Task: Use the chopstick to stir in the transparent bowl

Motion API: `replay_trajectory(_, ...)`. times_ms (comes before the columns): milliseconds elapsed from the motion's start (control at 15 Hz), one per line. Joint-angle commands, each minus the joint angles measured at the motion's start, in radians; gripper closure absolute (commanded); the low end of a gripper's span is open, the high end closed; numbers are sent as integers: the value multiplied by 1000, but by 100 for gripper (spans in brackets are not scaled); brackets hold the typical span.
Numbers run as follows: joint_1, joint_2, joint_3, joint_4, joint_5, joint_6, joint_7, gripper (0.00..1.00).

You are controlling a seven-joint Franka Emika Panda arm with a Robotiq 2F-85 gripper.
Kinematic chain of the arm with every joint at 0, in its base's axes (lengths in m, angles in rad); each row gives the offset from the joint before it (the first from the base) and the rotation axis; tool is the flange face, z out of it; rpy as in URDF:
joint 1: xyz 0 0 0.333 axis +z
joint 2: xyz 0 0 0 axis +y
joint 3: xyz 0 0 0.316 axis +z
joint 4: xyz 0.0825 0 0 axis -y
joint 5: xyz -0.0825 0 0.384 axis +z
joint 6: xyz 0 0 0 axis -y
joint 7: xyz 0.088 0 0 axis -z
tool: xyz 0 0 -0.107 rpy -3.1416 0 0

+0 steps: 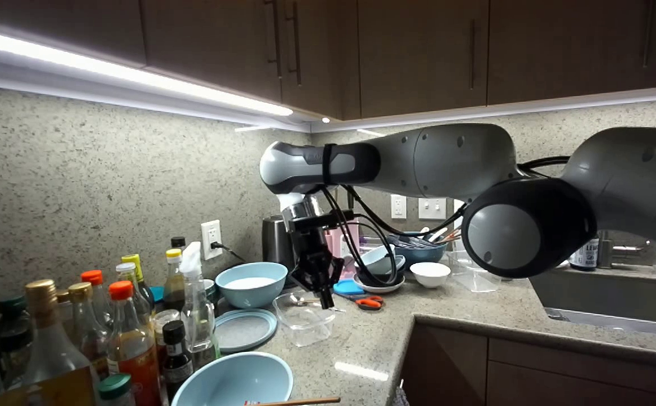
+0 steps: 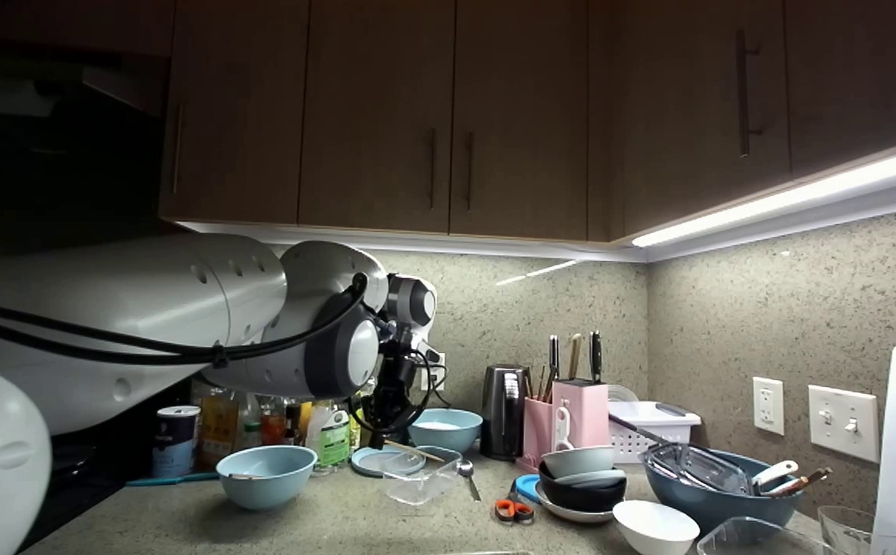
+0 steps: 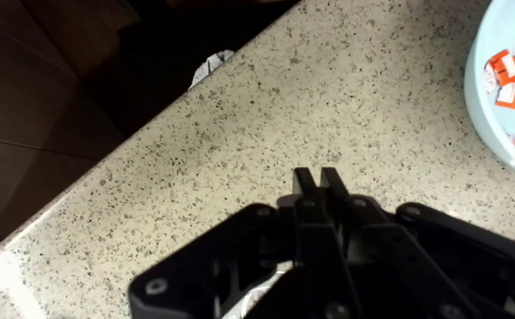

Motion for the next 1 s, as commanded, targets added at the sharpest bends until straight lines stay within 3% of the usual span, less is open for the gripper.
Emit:
replay_trajectory(0, -42, -17, 10, -38, 15, -17, -23, 98)
replay_trajectory(400, -76, -3, 45, -20, 57, -95, -17, 98)
replay_trajectory(933, -11, -8, 67, -6, 54, -150, 18, 98)
